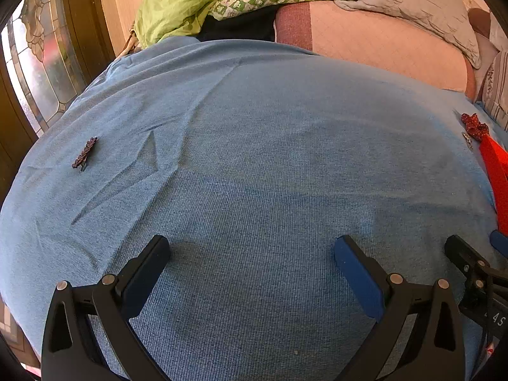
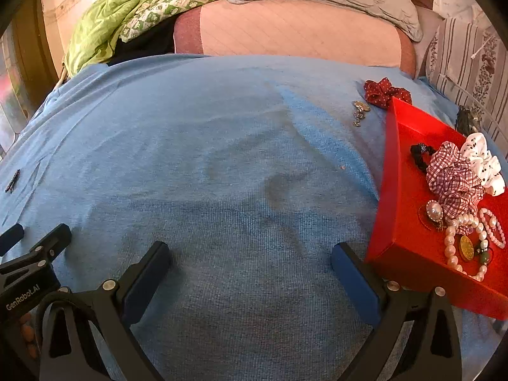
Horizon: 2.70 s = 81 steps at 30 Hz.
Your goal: Organize jewelry
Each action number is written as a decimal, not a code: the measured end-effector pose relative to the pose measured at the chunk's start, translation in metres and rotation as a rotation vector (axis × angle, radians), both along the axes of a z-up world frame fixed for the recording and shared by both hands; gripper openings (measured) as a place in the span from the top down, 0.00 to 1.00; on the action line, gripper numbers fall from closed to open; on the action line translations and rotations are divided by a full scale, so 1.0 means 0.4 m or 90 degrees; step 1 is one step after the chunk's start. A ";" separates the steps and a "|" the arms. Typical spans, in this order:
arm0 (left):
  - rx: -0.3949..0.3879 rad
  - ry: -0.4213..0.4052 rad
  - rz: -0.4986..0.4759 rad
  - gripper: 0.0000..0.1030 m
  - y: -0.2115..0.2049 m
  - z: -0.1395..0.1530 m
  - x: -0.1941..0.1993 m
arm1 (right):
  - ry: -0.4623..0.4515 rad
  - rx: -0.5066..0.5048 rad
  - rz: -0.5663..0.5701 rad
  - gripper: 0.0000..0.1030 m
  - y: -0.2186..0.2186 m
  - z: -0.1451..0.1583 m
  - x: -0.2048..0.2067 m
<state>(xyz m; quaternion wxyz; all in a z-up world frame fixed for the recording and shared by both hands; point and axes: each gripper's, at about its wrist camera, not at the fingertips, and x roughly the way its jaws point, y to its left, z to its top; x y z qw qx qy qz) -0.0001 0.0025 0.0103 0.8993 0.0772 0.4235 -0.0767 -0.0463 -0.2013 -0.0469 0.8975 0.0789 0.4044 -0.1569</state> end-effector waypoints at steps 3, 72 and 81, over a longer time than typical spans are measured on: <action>-0.001 -0.002 -0.002 0.00 0.005 -0.005 0.000 | 0.001 0.000 -0.003 0.00 0.003 0.003 0.004; -0.005 -0.011 -0.009 0.00 0.009 -0.055 0.012 | -0.004 0.000 -0.004 0.00 0.006 0.004 0.011; -0.005 -0.012 -0.009 0.00 0.008 -0.054 0.012 | -0.005 -0.001 -0.004 0.00 0.006 0.003 0.012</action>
